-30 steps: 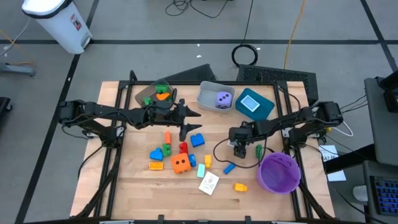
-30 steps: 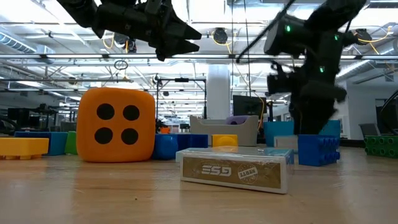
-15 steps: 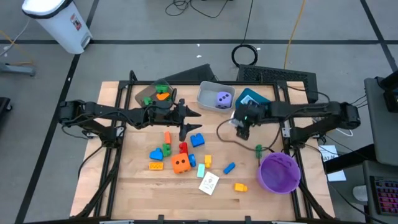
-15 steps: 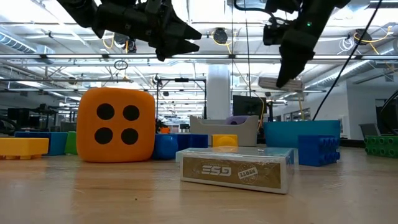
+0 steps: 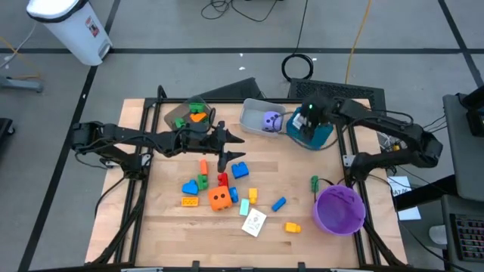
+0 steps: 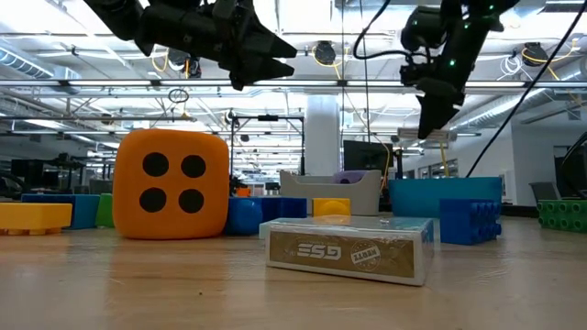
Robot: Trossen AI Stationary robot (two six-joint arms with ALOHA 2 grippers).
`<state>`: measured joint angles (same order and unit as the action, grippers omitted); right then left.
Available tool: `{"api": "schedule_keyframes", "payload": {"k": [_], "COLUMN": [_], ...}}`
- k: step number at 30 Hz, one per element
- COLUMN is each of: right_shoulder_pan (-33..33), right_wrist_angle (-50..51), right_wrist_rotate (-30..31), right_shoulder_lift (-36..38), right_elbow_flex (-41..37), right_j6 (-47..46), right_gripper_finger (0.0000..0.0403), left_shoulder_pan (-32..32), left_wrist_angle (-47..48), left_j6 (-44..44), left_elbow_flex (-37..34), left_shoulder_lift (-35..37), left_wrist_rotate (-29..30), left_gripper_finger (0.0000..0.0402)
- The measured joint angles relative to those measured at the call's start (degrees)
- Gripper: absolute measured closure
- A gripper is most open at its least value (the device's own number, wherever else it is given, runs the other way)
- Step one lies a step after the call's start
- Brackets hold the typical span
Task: Pick & Place Toys
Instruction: Put the black deck of cards into the blue bin
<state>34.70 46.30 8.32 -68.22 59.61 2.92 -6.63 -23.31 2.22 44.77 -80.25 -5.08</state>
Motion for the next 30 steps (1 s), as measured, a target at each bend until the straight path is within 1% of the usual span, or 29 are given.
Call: {"api": "schedule_keyframes", "payload": {"k": [3, 9, 20, 25, 30], "right_shoulder_pan": [4.26, 8.16, 9.20, 9.20, 9.20], "right_wrist_angle": [-1.41, -1.99, -4.94, -5.00, -8.36], "right_wrist_rotate": [-2.69, -2.74, -2.80, -2.69, -2.90], "right_shoulder_lift": [-1.31, -6.84, -16.01, -18.31, -18.62], "right_elbow_flex": [0.00, 0.00, -0.02, -0.11, -3.30], "right_j6": [2.30, 6.72, 8.29, 8.02, 7.89], "right_gripper_finger": [0.0100, 0.0100, 0.0100, 0.0100, 0.0099], "left_shoulder_pan": [0.00, 0.00, 0.02, 0.04, 0.15], "left_wrist_angle": [0.00, 0.01, 1.64, 2.05, 2.10], "left_j6": [0.06, 0.04, 0.61, 0.70, 0.68], "left_elbow_flex": [0.00, 0.00, 0.00, -0.01, 0.00], "left_shoulder_lift": [0.00, 0.00, 0.00, 0.00, 0.00], "left_wrist_rotate": [0.02, 0.02, 0.02, 0.02, 0.02], "left_gripper_finger": [0.0160, 0.0160, 0.0160, 0.0160, 0.0160]}}
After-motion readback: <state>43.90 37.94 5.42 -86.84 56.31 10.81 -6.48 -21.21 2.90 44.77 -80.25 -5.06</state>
